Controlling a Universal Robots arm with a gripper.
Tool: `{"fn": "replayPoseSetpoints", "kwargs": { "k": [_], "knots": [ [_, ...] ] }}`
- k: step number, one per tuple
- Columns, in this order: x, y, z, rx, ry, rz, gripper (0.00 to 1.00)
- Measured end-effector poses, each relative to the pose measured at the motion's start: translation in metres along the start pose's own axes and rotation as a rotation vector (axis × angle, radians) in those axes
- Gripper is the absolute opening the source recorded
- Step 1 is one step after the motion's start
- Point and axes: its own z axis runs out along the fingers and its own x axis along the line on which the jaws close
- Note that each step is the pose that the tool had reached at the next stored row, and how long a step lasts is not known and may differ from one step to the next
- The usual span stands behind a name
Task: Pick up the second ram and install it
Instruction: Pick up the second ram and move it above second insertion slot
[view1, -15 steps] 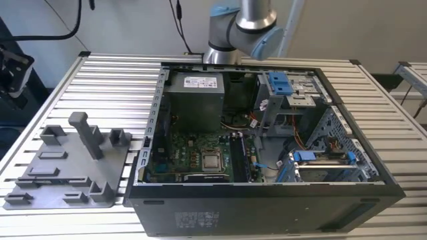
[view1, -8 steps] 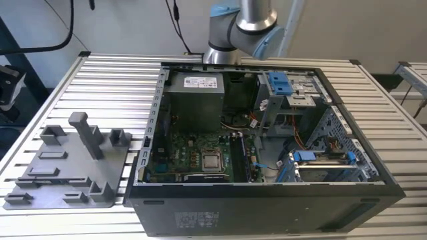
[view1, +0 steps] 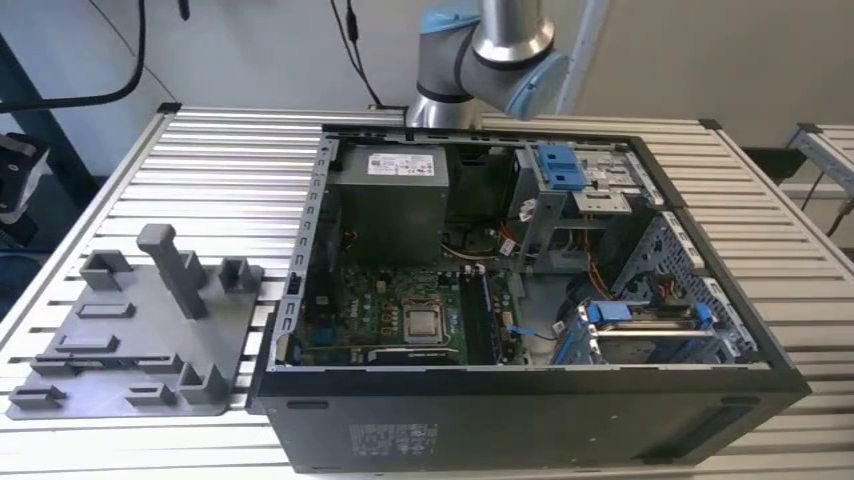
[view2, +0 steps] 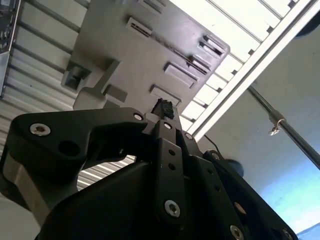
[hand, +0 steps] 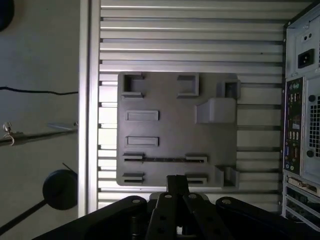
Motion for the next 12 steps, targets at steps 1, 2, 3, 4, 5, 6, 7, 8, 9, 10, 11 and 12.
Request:
{"fn": "replayPoseSetpoints", "kwargs": {
  "k": [1, 2, 3, 4, 5, 6, 7, 8, 9, 10, 11, 12],
  "knots": [
    [0.0000, 0.0000, 0.0000, 0.0000, 0.0001, 0.000, 0.11],
    [0.0000, 0.0000, 0.0000, 0.0000, 0.0002, 0.000, 0.11],
    [0.0000, 0.0000, 0.0000, 0.0000, 0.0003, 0.000, 0.11],
    [0.0000, 0.0000, 0.0000, 0.0000, 0.0004, 0.000, 0.11],
    [0.0000, 0.0000, 0.0000, 0.0000, 0.0005, 0.000, 0.11],
    [0.0000, 0.0000, -0.0001, 0.0001, 0.0007, 0.000, 0.11],
    [0.0000, 0.0000, -0.0001, 0.0001, 0.0007, 0.000, 0.11],
    [0.0000, 0.0000, 0.0000, 0.0000, 0.0009, 0.000, 0.11],
    [0.0000, 0.0000, 0.0000, 0.0000, 0.0009, 0.000, 0.11],
    [0.0000, 0.0000, 0.0000, 0.0000, 0.0010, 0.000, 0.11],
    [0.0000, 0.0000, 0.0000, 0.0000, 0.0011, -0.002, 0.11],
    [0.0000, 0.0000, 0.0000, 0.0000, 0.0014, -0.007, 0.11]
  ]
}}
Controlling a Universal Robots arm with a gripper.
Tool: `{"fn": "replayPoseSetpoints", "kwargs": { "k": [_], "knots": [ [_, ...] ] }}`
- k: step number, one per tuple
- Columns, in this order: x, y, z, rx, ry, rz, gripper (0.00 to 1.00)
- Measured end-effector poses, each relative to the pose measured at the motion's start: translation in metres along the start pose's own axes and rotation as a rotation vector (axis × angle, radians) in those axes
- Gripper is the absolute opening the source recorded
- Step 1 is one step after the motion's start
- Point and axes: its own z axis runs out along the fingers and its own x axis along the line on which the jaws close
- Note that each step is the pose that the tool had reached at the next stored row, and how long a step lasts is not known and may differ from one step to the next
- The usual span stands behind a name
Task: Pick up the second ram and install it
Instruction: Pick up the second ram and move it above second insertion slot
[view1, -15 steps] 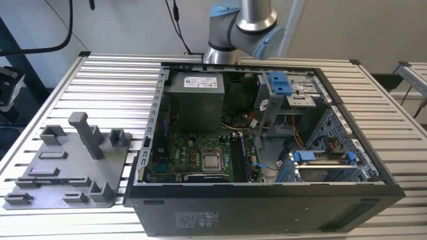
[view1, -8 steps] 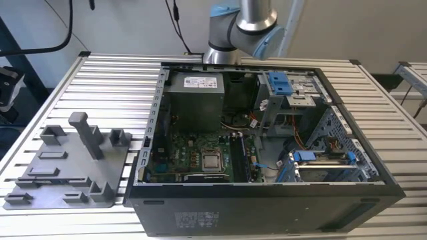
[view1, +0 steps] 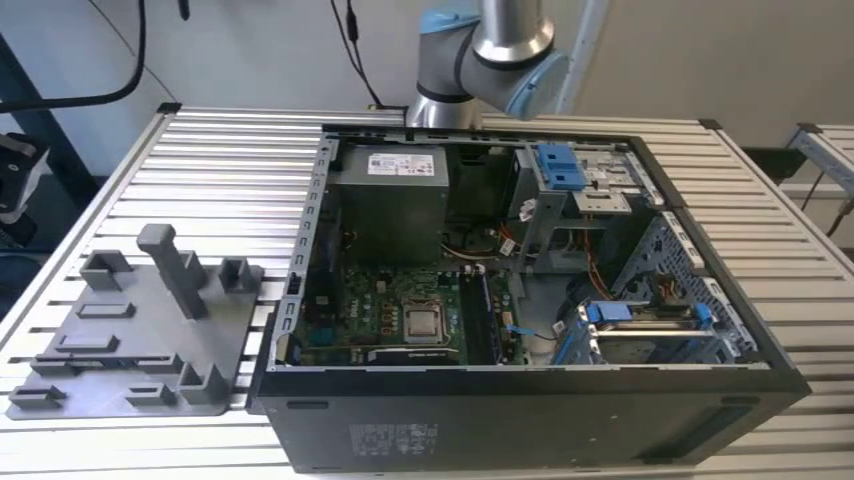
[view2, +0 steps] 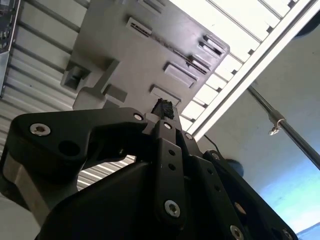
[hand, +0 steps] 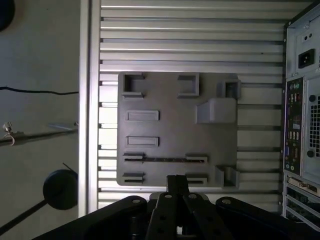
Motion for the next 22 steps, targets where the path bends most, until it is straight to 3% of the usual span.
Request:
{"fn": "replayPoseSetpoints", "kwargs": {
  "k": [7, 22],
  "knots": [
    [-0.0001, 0.0000, 0.0001, 0.0015, 0.0032, -0.055, 0.11],
    [0.0000, 0.0001, 0.0001, 0.0318, 0.0141, -0.201, 0.11]
  ]
}}
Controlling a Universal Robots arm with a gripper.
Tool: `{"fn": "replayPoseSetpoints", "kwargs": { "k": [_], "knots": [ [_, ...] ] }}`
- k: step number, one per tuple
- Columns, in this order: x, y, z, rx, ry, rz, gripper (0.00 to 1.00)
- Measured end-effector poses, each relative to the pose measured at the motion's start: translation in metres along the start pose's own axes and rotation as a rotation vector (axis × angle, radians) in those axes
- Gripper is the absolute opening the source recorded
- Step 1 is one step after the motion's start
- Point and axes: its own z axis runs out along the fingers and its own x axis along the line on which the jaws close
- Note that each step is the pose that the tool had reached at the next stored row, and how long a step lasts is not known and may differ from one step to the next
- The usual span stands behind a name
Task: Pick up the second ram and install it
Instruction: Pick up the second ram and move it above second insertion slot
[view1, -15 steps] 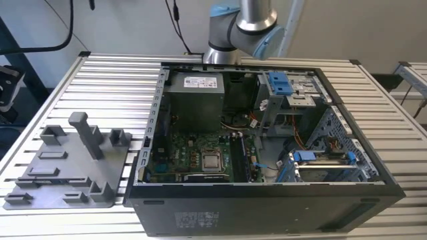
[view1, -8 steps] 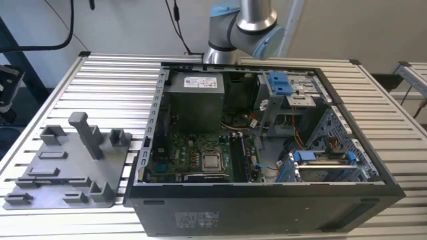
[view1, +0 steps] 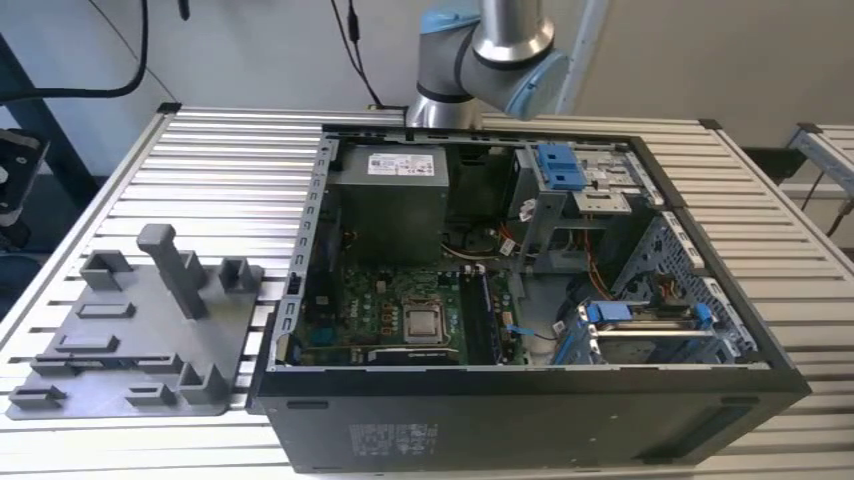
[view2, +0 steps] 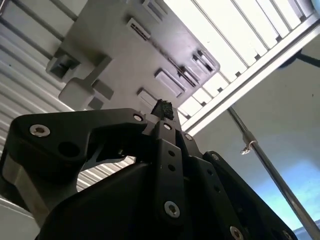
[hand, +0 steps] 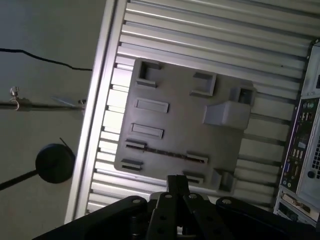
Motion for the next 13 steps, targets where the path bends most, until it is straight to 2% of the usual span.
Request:
{"fn": "replayPoseSetpoints", "kwargs": {
  "k": [13],
  "knots": [
    [0.0000, 0.0001, 0.0000, 0.0210, 0.0089, -0.135, 0.11]
  ]
}}
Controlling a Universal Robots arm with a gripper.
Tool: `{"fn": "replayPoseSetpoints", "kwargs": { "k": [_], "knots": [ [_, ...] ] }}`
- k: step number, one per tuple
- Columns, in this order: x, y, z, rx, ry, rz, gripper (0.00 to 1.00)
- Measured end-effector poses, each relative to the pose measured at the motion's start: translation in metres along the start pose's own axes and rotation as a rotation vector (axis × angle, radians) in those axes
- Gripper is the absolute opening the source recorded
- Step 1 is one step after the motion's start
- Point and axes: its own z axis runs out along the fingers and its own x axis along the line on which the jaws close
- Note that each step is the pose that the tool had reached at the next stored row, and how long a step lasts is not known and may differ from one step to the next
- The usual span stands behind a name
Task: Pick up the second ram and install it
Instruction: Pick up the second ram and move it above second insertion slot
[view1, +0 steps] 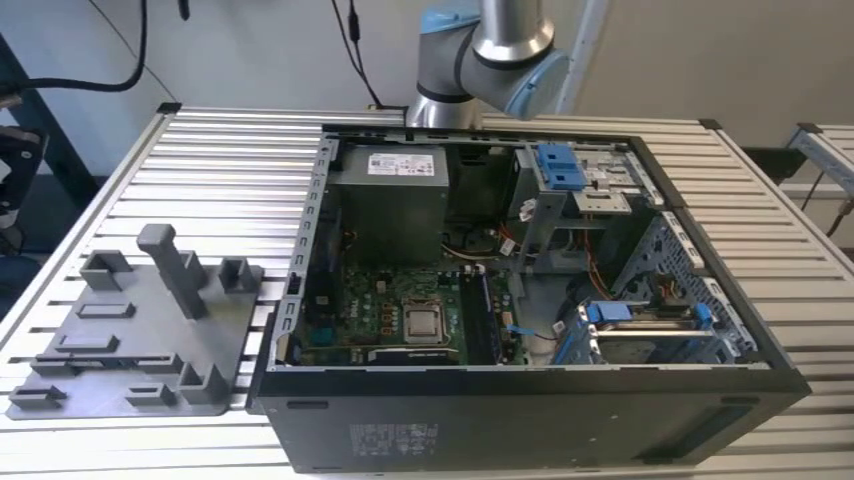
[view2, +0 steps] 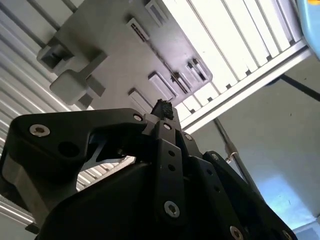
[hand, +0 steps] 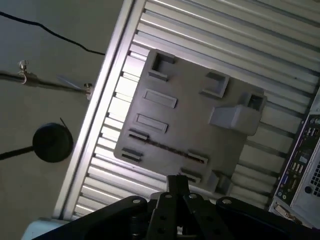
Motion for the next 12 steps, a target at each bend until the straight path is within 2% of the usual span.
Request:
{"fn": "replayPoseSetpoints", "kwargs": {
  "k": [12],
  "knots": [
    [-0.0001, 0.0002, 0.0000, 0.0221, 0.0090, -0.124, 0.11]
  ]
}}
